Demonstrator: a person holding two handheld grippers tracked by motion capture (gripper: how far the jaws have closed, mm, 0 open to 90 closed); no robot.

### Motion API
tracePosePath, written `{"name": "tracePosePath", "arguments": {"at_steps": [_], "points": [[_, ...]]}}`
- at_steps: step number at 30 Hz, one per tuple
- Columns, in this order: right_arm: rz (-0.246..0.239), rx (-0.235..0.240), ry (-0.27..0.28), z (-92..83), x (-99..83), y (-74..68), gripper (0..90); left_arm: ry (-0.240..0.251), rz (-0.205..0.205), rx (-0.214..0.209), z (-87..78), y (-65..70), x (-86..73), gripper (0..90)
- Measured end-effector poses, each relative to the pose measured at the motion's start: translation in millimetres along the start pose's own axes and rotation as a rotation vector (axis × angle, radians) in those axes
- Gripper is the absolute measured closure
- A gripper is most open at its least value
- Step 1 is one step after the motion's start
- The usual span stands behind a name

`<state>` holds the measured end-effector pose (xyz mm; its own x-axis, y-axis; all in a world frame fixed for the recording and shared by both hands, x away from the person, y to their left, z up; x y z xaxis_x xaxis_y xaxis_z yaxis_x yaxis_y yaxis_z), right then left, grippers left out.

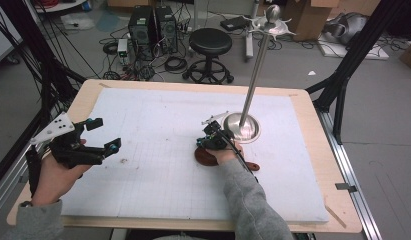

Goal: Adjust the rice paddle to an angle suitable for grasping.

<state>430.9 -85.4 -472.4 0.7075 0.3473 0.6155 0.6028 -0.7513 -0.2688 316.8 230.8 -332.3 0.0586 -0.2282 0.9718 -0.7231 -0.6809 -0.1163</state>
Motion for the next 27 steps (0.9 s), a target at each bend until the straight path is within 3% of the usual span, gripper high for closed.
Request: {"name": "tracePosePath", "arguments": {"at_steps": [5, 6, 14, 15, 16, 17, 21, 27], "points": [[-0.02, -0.004, -0.044, -5.0, -6.3, -8.1, 89.9, 0.01, 0.007, 0.004, -1.1, -0.1, 4.1, 3.9], [-0.001, -0.008, -0.055, -6.6, -8.5, -10.2, 89.9, 0.012, 0.009, 0.003, -1.7, 0.1, 4.9, 3.9], [-0.021, 0.021, -0.057, -13.6, -20.3, -15.1, 89.9, 0.016, 0.009, 0.005, -4.3, -0.7, 5.8, 3.9], [0.0, 0.009, -0.069, -15.7, -22.9, -17.2, 89.9, 0.014, 0.011, 0.004, -4.4, -0.7, 5.7, 3.9], [-0.03, 0.017, -0.051, -15.3, -23.4, -17.0, 89.9, 0.012, 0.014, 0.004, -4.4, -0.7, 5.7, 3.9], [-0.015, 0.005, -0.06, -17.1, -25.8, -18.8, 89.9, 0.012, 0.017, 0.003, -4.2, -0.5, 5.9, 3.9], [-0.056, 0.001, -0.053, -20.5, -31.4, -22.1, 89.9, 0.011, 0.018, 0.005, -4.6, -0.3, 6.2, 3.9], [-0.046, 0.027, -0.07, -26.8, -40.0, -25.3, 89.9, 0.009, 0.016, 0.004, -4.2, 0.6, 5.7, 3.9]]}}
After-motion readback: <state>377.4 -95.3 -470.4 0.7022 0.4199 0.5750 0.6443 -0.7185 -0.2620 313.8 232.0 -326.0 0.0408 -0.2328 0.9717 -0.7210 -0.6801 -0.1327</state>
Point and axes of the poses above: each handheld gripper's, and its own axes: z roughly forward along the jaws, x roughly out of its top, y roughly to its right, the point moved 5 cm from there along z, roughly forward along the jaws, and after that the axes turned 11 degrees about z, right-handed, at the moved point
